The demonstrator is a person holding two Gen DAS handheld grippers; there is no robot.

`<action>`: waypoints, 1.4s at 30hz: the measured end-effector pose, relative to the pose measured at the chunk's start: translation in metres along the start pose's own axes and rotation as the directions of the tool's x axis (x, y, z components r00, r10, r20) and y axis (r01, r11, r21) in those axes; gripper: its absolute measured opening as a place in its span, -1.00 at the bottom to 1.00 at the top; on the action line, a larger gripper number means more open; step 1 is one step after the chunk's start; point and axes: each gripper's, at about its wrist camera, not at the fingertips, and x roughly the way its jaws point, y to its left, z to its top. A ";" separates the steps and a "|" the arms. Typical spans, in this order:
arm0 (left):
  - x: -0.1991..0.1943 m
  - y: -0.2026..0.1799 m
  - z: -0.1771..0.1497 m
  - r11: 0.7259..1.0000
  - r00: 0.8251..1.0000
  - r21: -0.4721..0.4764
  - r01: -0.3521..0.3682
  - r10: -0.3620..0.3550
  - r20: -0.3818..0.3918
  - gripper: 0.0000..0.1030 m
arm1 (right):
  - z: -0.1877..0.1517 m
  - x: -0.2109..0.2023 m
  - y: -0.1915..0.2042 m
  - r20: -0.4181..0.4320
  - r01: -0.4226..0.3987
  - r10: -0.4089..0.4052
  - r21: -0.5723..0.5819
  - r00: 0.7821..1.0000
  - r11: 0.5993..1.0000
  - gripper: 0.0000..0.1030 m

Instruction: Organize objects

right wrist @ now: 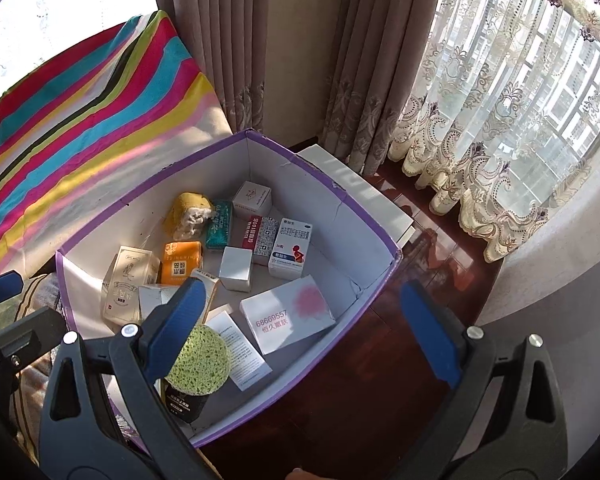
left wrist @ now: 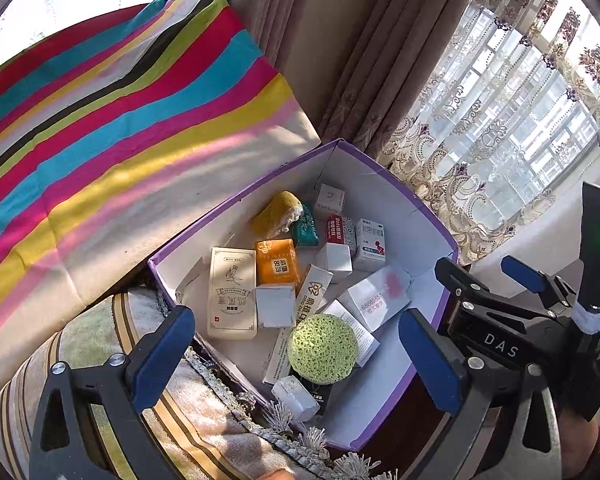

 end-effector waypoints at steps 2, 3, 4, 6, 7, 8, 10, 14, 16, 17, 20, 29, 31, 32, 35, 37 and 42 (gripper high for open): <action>0.001 -0.004 -0.003 1.000 1.000 0.020 -0.002 0.002 -0.001 1.00 | 0.000 0.001 -0.001 -0.002 -0.004 0.004 0.003 1.000 1.000 0.92; 0.000 -0.006 -0.004 1.000 1.000 0.030 -0.003 0.003 0.000 1.00 | 0.000 0.000 -0.001 0.002 -0.004 0.004 0.003 1.000 1.000 0.92; 0.000 -0.008 -0.004 0.999 1.000 0.043 -0.005 0.005 0.003 1.00 | 0.000 -0.001 -0.001 0.004 -0.003 0.003 0.001 1.000 1.000 0.92; -0.001 -0.012 -0.006 0.998 1.000 0.062 -0.014 0.013 0.008 1.00 | 0.000 -0.002 0.000 0.008 -0.003 0.003 -0.005 1.000 1.000 0.92; 0.000 -0.013 -0.007 0.998 1.000 0.069 -0.016 0.015 0.008 1.00 | 0.001 -0.002 0.001 0.010 -0.001 0.001 -0.007 1.000 1.000 0.92; 0.000 -0.013 -0.007 0.997 1.000 0.071 -0.015 0.014 0.006 1.00 | 0.001 -0.002 0.001 0.010 -0.001 0.001 -0.008 1.000 1.000 0.92; 0.000 -0.013 -0.007 0.997 1.000 0.071 -0.013 0.013 0.004 1.00 | 0.001 -0.002 0.002 0.010 -0.003 0.003 -0.011 1.000 1.000 0.92; 0.000 -0.014 -0.008 0.997 1.000 0.070 -0.011 0.011 0.001 1.00 | 0.001 -0.003 0.003 0.012 -0.002 0.002 -0.013 1.000 1.000 0.92; 0.000 -0.013 -0.008 0.998 1.000 0.068 -0.008 0.008 -0.001 1.00 | 0.001 -0.003 0.003 0.012 -0.001 0.002 -0.015 1.000 1.000 0.92; 0.000 -0.013 -0.008 0.998 1.000 0.068 -0.008 0.008 -0.001 1.00 | 0.000 -0.003 0.003 0.013 0.000 0.000 -0.014 1.000 1.000 0.92; 0.002 -0.013 -0.008 0.998 1.000 0.067 -0.006 0.006 -0.004 1.00 | 0.000 -0.002 0.003 0.011 -0.001 0.001 -0.013 1.000 1.000 0.92; 0.003 -0.013 -0.009 0.998 1.000 0.066 -0.001 0.002 -0.012 1.00 | 0.000 -0.003 0.003 0.011 -0.003 0.003 -0.015 1.000 1.000 0.92; 0.004 -0.013 -0.008 0.998 1.000 0.065 0.003 -0.002 -0.016 1.00 | 0.000 -0.003 0.003 0.010 -0.003 0.004 -0.015 1.000 1.000 0.92; 0.004 -0.013 -0.008 0.998 1.000 0.065 0.004 -0.003 -0.017 1.00 | 0.000 -0.003 0.004 0.010 -0.004 0.004 -0.015 1.000 1.000 0.92; 0.004 -0.013 -0.008 0.998 1.000 0.065 0.005 -0.004 -0.020 1.00 | 0.000 -0.003 0.004 0.010 -0.003 0.003 -0.016 1.000 1.000 0.92; 0.004 -0.013 -0.008 0.998 1.000 0.067 0.006 -0.005 -0.022 1.00 | 0.000 -0.003 0.003 0.010 -0.004 0.004 -0.015 1.000 1.000 0.92; 0.006 -0.013 -0.008 0.997 1.000 0.071 0.011 -0.009 -0.028 1.00 | 0.000 -0.003 0.004 0.009 -0.006 0.006 -0.014 1.000 1.000 0.92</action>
